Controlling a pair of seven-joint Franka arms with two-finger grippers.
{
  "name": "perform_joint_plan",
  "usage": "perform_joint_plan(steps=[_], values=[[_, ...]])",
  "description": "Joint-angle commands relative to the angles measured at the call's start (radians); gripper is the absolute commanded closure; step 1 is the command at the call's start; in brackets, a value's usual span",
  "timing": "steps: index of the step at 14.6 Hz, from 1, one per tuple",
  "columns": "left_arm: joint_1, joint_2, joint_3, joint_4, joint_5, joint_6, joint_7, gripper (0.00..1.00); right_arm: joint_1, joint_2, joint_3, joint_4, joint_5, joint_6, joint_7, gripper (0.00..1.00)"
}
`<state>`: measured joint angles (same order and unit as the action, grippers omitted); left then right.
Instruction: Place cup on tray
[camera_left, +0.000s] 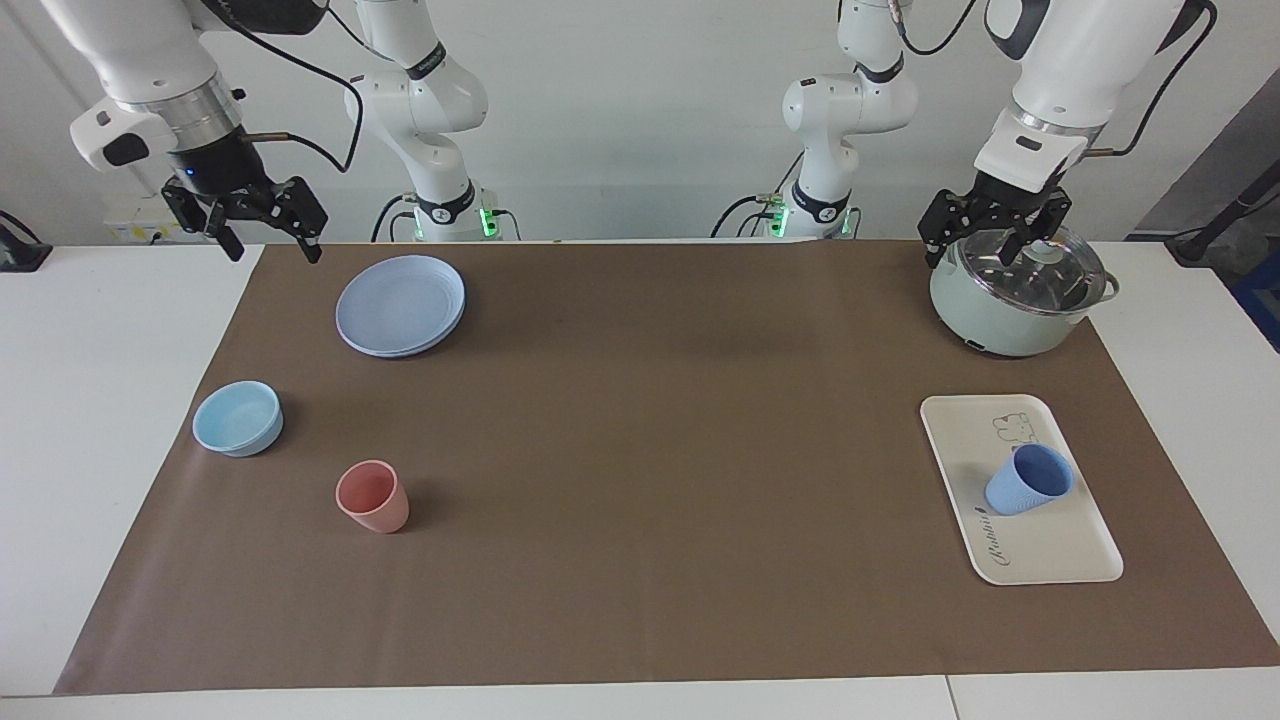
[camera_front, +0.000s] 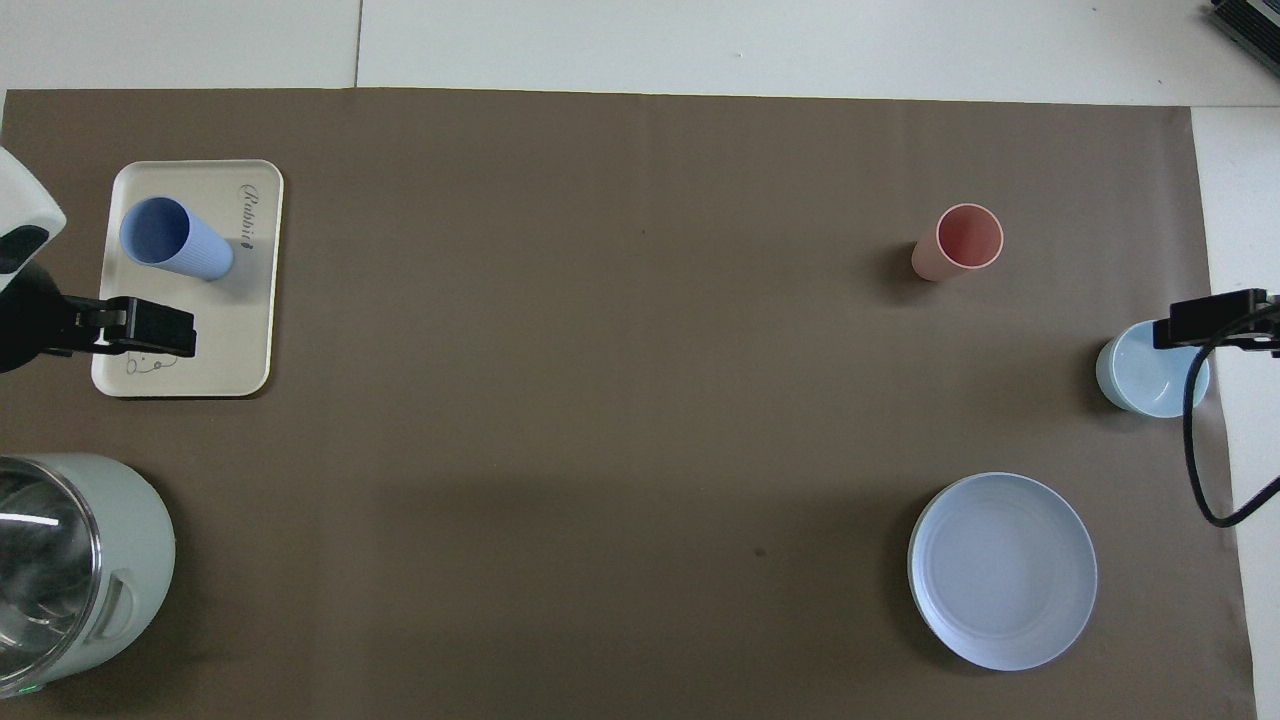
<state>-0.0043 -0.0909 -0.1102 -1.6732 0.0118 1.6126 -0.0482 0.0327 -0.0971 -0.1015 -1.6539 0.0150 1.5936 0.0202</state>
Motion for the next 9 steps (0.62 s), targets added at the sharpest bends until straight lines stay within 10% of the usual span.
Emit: perform_joint_plan(steps=[1, 9], values=[[0.010, -0.021, 0.000, -0.025, -0.013, 0.009, 0.008, 0.00, 0.019, -0.033, 0.023, -0.023, -0.052, -0.038, 0.020, 0.00], [0.009, -0.021, 0.000, -0.025, -0.013, 0.007, 0.008, 0.00, 0.039, 0.043, 0.037, 0.070, -0.035, -0.107, 0.018, 0.00]])
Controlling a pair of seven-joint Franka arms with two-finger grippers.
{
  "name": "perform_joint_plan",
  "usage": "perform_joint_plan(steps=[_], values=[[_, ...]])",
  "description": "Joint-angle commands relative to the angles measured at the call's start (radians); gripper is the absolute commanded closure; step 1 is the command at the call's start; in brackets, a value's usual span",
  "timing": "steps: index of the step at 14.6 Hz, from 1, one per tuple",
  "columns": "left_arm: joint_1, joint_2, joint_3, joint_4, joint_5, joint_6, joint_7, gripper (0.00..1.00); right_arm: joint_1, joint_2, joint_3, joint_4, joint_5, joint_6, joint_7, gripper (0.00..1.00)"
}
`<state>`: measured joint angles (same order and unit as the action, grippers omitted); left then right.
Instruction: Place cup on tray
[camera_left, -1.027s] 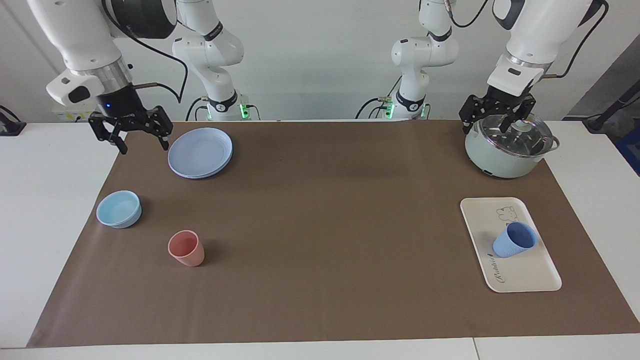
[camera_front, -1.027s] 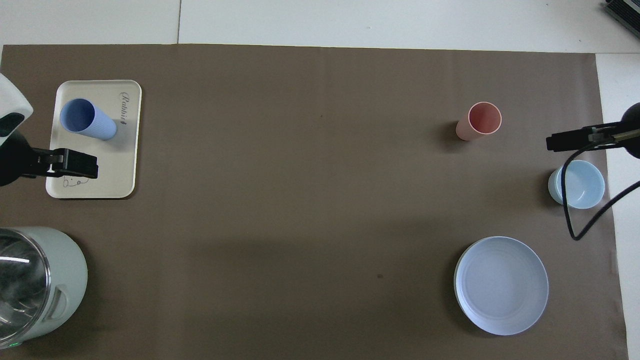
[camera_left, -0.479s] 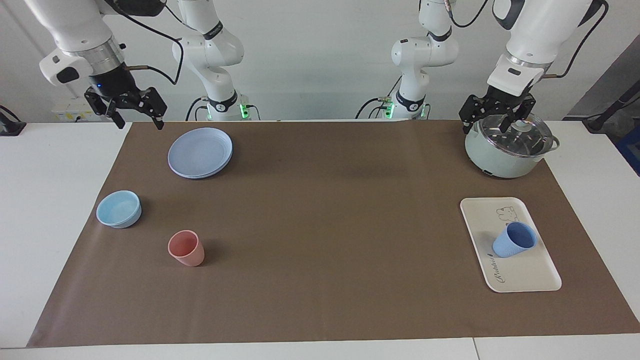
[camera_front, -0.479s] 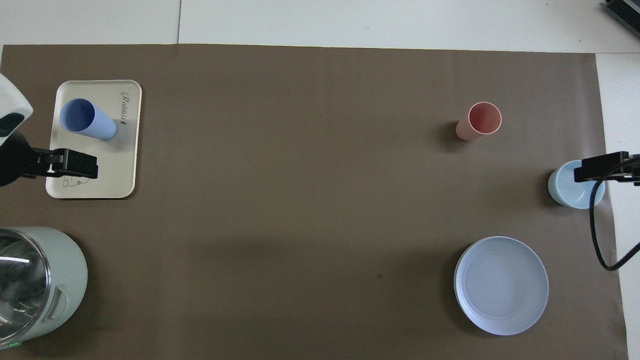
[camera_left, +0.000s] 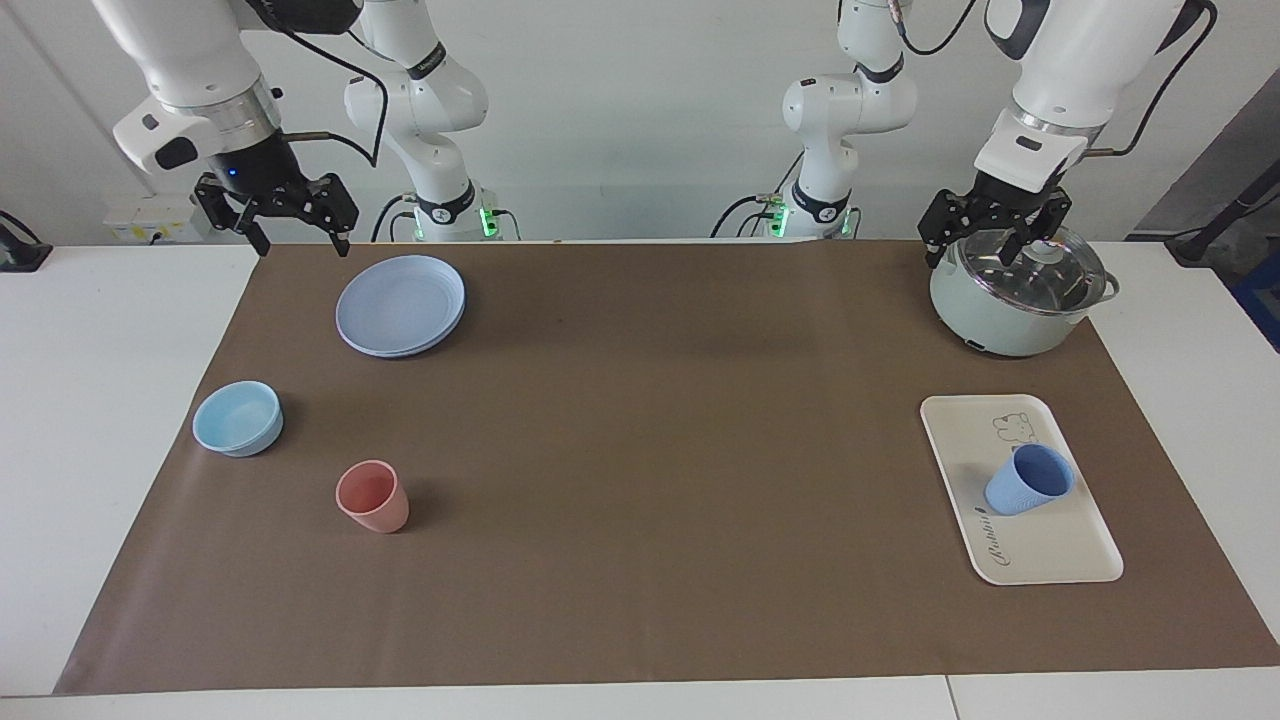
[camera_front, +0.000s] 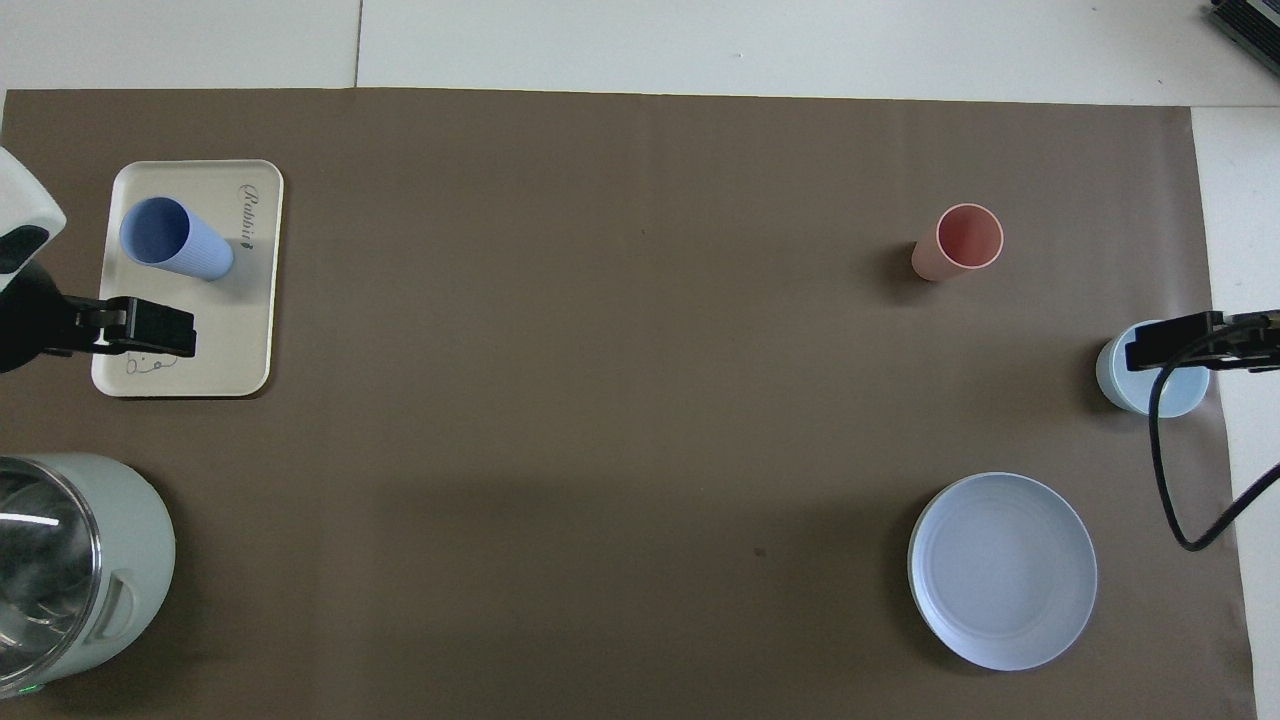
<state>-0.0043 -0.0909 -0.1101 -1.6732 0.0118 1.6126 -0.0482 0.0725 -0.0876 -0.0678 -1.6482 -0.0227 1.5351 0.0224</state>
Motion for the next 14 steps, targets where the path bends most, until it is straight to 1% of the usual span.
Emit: perform_joint_plan(steps=[1, 2, 5, 8, 10, 14], values=[[0.010, -0.021, 0.000, -0.025, -0.013, 0.009, 0.008, 0.00, -0.002, 0.076, 0.003, 0.120, 0.004, -0.073, 0.018, 0.00], [0.010, -0.021, 0.000, -0.025, -0.013, 0.007, 0.008, 0.00, -0.005, 0.101, 0.003, 0.143, 0.007, -0.081, 0.019, 0.00], [0.009, -0.021, 0.000, -0.025, -0.013, 0.009, 0.008, 0.00, 0.006, 0.082, 0.003, 0.107, 0.023, -0.067, 0.086, 0.00], [0.009, -0.021, 0.000, -0.025, -0.013, 0.009, 0.008, 0.00, 0.012, 0.066, 0.003, 0.071, 0.023, -0.047, 0.073, 0.00], [0.010, -0.021, 0.000, -0.025, -0.013, 0.007, 0.008, 0.00, 0.010, 0.066, 0.003, 0.073, 0.018, -0.043, 0.033, 0.00], [0.009, -0.021, 0.000, -0.025, -0.013, 0.009, 0.008, 0.00, 0.010, 0.066, 0.003, 0.073, 0.017, -0.043, 0.039, 0.00]])
